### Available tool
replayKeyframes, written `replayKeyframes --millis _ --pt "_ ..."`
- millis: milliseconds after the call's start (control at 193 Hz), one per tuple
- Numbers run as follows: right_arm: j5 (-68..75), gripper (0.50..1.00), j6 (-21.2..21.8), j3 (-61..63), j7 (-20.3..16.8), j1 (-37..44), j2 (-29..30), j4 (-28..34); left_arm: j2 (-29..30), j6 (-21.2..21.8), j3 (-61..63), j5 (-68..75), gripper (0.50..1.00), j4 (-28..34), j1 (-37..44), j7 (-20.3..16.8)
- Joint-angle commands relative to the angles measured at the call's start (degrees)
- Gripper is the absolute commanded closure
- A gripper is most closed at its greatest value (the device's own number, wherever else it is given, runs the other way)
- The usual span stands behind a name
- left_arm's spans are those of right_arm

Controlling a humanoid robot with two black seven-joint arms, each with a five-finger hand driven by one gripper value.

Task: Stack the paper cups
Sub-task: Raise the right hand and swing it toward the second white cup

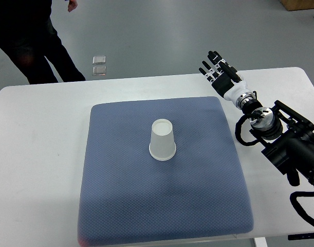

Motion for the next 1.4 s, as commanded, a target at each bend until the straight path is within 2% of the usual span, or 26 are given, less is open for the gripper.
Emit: replayKeyframes --millis 0,285,523,755,905,1030,1195,1247,1252,1319,1325,1397 --pt "0.0 0.585 0.0 -0.1 0.0 0.0 0.0 -0.1 0.0 -0.2 0.0 0.0 0.500 0.0 0.0 0.0" --pt "-0.3 0.585 0.1 -0.3 -0.1 0.1 0.0 0.0 0.0 -0.3 0.0 0.0 0.500 0.0 0.0 0.0" --pt "-1.1 0.585 4.0 -3.0 -0.5 0.7 -1.1 0.0 0.0 -0.3 0.0 0.0 0.500 -0.1 0.0 0.0" --pt "-6.2 0.585 5.3 -12.8 -1.0 5.0 -6.5 1.6 0.0 -0.3 0.1 0.0 0.500 -0.1 0.0 0.0" --pt "-9.6 0.585 5.5 -27.0 -1.3 11.6 -11.9 3.3 0.0 -0.3 0.1 0.0 0.500 -0.5 0.0 0.0" --pt "-14.4 0.585 8.3 -45.0 -1.8 20.8 -16.0 4.8 0.0 -0.4 0.2 0.0 0.500 -0.6 0.0 0.0" --pt "-20.1 0.585 11.2 -65.7 -5.4 32.9 -18.6 8.5 0.0 -0.6 0.2 0.0 0.500 -0.7 0.0 0.0" --pt "-20.1 0.585 11.2 -65.8 -5.4 32.9 -18.6 8.5 0.0 -0.6 0.2 0.0 0.500 -0.7 0.0 0.0" --pt "-22.4 0.585 13.0 -73.0 -6.4 37.4 -19.2 10.2 0.0 -0.6 0.2 0.0 0.500 -0.7 0.0 0.0" --pt "-23.3 0.585 13.9 -75.3 -6.6 39.0 -19.2 10.7 0.0 -0.6 0.2 0.0 0.500 -0.7 0.0 0.0" --pt "-25.9 0.585 16.1 -81.3 -6.7 43.0 -19.4 12.0 0.0 -0.7 0.2 0.0 0.500 -0.7 0.0 0.0" --pt "-30.2 0.585 18.9 -88.4 -6.7 48.3 -19.4 14.5 0.0 -0.8 0.2 0.1 0.500 -0.8 0.0 0.0"
